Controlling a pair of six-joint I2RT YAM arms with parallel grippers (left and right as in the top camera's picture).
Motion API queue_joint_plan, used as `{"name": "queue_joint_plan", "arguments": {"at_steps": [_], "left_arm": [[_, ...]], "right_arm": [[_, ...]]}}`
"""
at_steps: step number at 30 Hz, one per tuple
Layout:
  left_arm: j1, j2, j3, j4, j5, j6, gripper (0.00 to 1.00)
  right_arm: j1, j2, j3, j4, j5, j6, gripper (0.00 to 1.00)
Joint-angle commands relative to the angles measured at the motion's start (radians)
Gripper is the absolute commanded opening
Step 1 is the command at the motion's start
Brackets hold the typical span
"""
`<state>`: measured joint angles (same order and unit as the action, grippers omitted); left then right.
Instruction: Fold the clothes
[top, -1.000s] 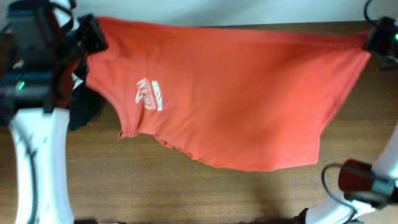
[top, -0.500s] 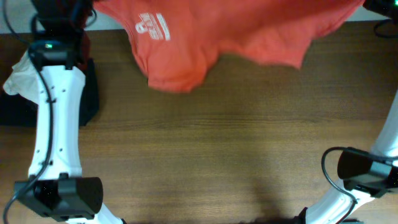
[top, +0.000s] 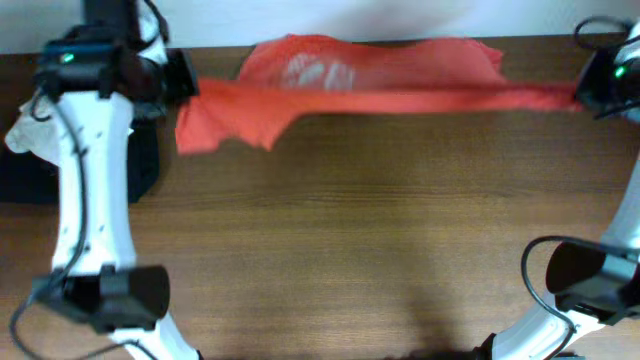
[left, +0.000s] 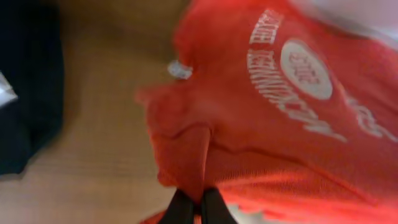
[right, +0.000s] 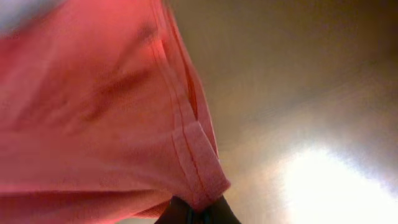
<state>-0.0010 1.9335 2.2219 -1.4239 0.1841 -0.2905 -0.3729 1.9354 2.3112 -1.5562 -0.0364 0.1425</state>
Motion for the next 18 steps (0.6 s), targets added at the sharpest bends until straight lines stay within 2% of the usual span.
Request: {"name": "queue_joint_plan", "arguments": {"at_steps": [1, 4, 7, 13, 18], "left_arm": [[-0.032, 0.127, -0.002, -0.182, -0.039, 0.026, 0.0], [-0.073, 0.211, -0.038, -0.265, -0.029, 0.105, 0.0], [-0.103, 0.214, -0.153, -0.264, -0.036, 0.106, 0.0], [-0.111, 0.214, -0.391, -0.228, -0.085, 0.105, 0.01], [-0.112, 0.213, -0.528, -0.195, -0.088, 0.105, 0.01]], "right_arm": [[-0.021, 0.021, -0.191, -0.016, 0.092, -0.008, 0.04], [-0.021, 0.021, -0.393, -0.004, 0.137, -0.006, 0.04], [-0.022, 0.021, -0.538, 0.009, 0.147, -0.003, 0.04], [-0.04, 0.021, -0.74, 0.028, 0.165, 0.031, 0.04], [-0.075, 0.019, -0.835, 0.045, 0.165, 0.059, 0.04]]}}
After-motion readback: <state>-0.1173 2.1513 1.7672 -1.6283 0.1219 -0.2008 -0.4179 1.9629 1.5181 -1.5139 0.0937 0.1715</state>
